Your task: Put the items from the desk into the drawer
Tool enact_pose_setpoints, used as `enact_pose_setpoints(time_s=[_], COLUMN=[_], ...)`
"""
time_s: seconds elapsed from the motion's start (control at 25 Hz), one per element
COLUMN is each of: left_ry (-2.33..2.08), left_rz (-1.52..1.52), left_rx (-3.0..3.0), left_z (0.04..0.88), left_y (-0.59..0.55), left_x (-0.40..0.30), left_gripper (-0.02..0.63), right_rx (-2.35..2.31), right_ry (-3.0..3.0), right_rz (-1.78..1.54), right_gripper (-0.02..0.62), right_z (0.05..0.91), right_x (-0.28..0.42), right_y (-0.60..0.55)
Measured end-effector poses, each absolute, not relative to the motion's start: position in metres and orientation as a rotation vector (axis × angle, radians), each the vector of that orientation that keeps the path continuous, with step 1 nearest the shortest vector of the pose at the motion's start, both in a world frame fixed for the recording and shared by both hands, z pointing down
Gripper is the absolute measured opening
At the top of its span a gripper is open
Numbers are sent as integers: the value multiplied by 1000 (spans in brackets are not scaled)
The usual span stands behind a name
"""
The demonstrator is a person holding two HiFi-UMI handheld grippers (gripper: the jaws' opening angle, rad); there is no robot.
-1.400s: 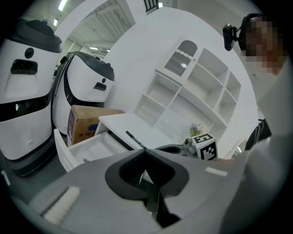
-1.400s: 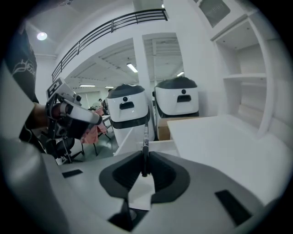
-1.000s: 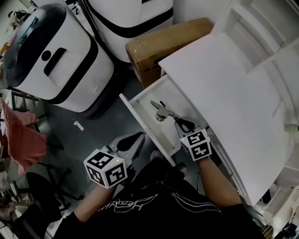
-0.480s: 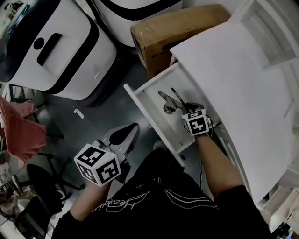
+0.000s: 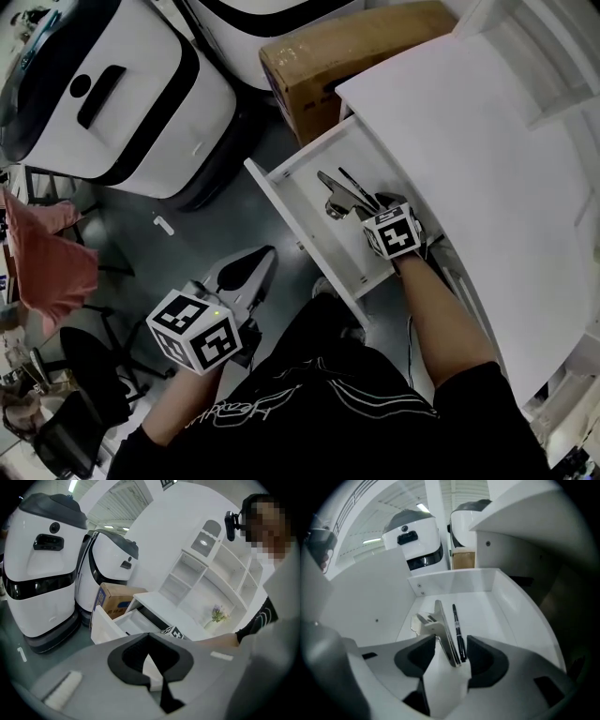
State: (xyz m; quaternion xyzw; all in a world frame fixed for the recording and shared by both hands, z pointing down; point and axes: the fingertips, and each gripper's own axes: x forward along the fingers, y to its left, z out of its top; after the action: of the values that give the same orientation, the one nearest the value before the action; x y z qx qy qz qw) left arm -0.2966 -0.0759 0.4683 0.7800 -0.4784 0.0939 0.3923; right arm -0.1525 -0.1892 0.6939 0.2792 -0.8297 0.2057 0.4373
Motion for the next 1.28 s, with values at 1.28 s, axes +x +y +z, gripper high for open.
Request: enact_pose_setpoints(time_s=[1.28], left_ry=[-1042], left_rz=[16], left_rx=[2490], left_z=[264], left_y=[48], left_x=[-83], left_gripper=[9], right_rx=[774], right_ry=[-3056], right_rz=[449], right_gripper=[8], right_z=[252], right_x=[-19], right_y=[39])
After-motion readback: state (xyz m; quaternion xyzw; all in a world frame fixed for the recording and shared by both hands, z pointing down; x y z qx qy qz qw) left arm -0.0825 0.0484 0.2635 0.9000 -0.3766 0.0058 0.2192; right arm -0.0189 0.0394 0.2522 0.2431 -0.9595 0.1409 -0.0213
